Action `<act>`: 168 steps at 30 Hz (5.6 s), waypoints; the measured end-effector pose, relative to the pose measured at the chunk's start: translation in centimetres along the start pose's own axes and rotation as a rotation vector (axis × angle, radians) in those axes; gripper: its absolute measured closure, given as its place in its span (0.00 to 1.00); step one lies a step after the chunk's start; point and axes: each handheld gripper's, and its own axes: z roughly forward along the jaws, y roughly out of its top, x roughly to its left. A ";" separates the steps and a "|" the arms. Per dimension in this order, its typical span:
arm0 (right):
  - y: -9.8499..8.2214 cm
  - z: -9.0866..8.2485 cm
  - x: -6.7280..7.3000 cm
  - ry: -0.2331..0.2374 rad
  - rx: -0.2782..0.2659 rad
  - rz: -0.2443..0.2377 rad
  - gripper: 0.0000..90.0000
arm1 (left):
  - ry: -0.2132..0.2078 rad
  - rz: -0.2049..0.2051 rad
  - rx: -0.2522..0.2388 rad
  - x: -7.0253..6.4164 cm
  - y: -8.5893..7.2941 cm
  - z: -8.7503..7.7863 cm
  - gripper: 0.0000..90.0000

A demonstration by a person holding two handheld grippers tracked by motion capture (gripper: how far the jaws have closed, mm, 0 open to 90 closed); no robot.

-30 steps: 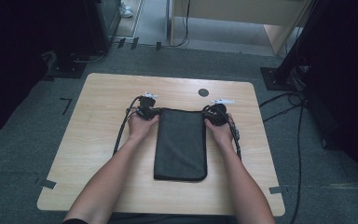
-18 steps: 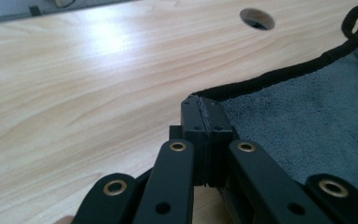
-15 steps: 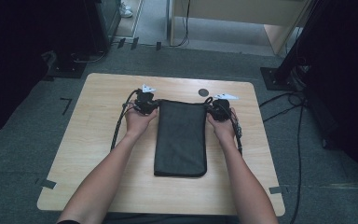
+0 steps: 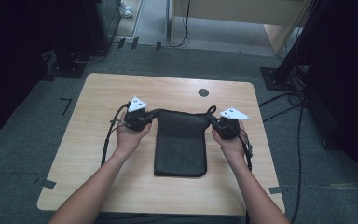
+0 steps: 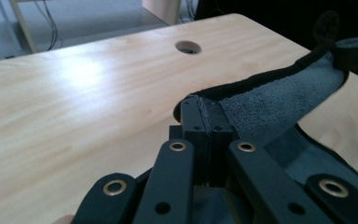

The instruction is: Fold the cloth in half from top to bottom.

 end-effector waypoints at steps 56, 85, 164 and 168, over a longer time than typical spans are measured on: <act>-1.1 6.6 2.7 0.164 0.275 0.104 0.74 | -0.094 0.140 0.162 -6.1 -11.3 -5.2 0.97; -5.1 -2.8 2.3 0.271 0.186 0.067 0.98 | -0.140 0.167 0.175 -6.3 -11.9 -6.6 0.94; -10.0 -8.9 5.6 0.093 0.249 0.192 0.79 | -0.220 0.106 0.174 -5.5 -11.6 -6.8 0.62; -8.2 -7.9 7.2 0.118 0.205 0.158 0.61 | -0.183 0.046 0.177 -5.1 -11.4 -7.0 0.46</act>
